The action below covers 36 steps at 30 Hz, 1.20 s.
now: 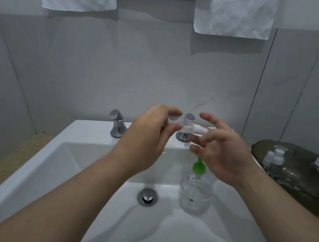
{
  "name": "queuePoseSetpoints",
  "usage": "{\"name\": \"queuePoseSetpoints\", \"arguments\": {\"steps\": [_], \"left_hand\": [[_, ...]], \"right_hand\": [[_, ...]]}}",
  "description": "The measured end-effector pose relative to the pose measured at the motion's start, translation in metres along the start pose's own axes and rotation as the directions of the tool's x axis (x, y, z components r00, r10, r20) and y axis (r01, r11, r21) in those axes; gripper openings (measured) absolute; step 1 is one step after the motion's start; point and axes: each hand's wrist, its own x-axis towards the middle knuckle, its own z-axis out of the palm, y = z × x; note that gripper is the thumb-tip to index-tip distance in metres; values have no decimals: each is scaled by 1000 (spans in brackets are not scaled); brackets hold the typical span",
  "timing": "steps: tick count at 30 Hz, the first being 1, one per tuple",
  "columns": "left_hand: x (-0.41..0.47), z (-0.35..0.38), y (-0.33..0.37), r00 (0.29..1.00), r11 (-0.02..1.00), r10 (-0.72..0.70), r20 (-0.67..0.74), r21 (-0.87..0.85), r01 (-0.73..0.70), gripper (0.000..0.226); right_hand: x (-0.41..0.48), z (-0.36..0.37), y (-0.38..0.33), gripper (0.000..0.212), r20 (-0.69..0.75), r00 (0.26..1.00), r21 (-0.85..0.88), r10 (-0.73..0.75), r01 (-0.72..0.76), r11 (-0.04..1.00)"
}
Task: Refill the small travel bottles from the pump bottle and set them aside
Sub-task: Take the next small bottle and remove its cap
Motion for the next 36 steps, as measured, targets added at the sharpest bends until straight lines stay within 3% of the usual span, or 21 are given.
{"name": "queuePoseSetpoints", "arguments": {"steps": [2, 4, 8, 11, 14, 17, 19, 20, 22, 24, 25, 28, 31, 34, 36], "left_hand": [[0, 0, 1, 1000, 1000, 1, 0, -1, -1, 23], [0, 0, 3, 1000, 1000, 8, 5, -1, -8, 23], [0, -1, 3, 1000, 1000, 13, -10, 15, -13, 22], [1, -1, 5, 999, 1000, -20, -45, 20, 21, 21], [-1, -1, 14, 998, 998, -52, -40, -25, 51, 21], [-6, 3, 28, 975, 965, -191, 115, -162, 208, 17], [-8, 13, 38, 890, 854, -370, 265, -281, 439, 19], [-10, 18, 41, 811, 755, -468, 351, -318, 573, 24], [-13, 26, 42, 585, 492, -589, 557, -327, 807, 28], [-17, 31, 40, 402, 280, -593, 698, -289, 915, 21], [-19, 33, 38, 369, 237, -588, 720, -283, 930, 17], [-20, 33, 33, 364, 267, -592, 719, -251, 930, 13], [-24, 33, 34, 308, 285, -569, 762, -168, 944, 35], [-27, 35, 33, 324, 355, -563, 760, -132, 926, 30], [-27, 34, 34, 335, 371, -550, 765, -136, 919, 19]], "right_hand": [[-1, -1, -3, 39, 11, 1000, 63, 1, -2, 998], [-3, 2, -3, 22, 20, 999, -2, 34, -34, 999], [2, 4, 3, 17, -24, 1000, -87, -17, 15, 996], [13, -7, 0, 12, -172, 982, -4, -84, 85, 996], [26, -26, -4, 34, -342, 932, -15, -118, 120, 993], [36, -41, -4, 30, -472, 870, -63, -144, 130, 990], [38, -46, -3, 19, -511, 838, -168, -193, 123, 978], [39, -48, 0, 17, -505, 831, -267, -233, 106, 958], [39, -54, 6, 16, -464, 815, -438, -347, 130, 890], [42, -63, 8, 14, -458, 775, -497, -436, 183, 848], [44, -68, 9, 17, -452, 765, -524, -459, 189, 830], [51, -76, 15, 21, -374, 779, -717, -503, 102, 690], [52, -77, 21, 24, -299, 820, -855, -488, -3, 519], [51, -78, 22, 26, -238, 838, -924, -491, -40, 380], [50, -79, 24, 29, -216, 849, -936, -482, -39, 350]]}}
